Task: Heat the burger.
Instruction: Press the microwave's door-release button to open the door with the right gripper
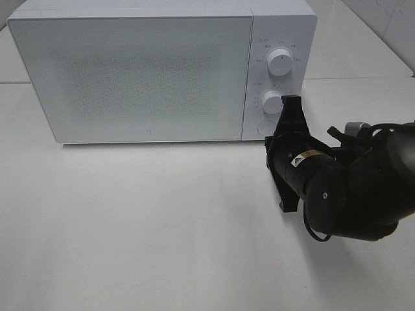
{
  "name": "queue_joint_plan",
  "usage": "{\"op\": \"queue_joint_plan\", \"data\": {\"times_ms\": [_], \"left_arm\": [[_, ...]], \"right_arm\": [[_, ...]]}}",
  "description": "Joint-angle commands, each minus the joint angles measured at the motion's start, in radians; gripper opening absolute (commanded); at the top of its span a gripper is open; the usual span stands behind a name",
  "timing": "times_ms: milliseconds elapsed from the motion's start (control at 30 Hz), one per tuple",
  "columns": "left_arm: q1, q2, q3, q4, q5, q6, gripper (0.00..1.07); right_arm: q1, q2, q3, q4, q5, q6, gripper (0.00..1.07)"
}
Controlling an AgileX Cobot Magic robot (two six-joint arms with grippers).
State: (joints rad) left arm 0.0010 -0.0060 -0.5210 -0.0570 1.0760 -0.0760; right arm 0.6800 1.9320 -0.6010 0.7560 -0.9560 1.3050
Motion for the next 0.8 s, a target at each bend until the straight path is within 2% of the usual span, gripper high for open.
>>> {"op": "queue_joint_plan", "data": {"times_ms": [33, 433, 800], "left_arm": [[0.0, -0.004, 0.0, -0.001, -0.008, 0.002, 1.0], [0.0, -0.004, 0.0, -0.001, -0.008, 0.002, 1.0], [0.0, -0.004, 0.0, -0.001, -0.008, 0.002, 1.0]], "right_arm": [[-0.038, 0.029, -0.048, -0.03, 0.02, -0.02, 0.0], [-0.122, 0.107, -0.162, -0.083, 0.094, -0.042, 0.0], [-0.127, 0.18, -0.236, -0.084, 0.09, -0.045, 0.0]]}}
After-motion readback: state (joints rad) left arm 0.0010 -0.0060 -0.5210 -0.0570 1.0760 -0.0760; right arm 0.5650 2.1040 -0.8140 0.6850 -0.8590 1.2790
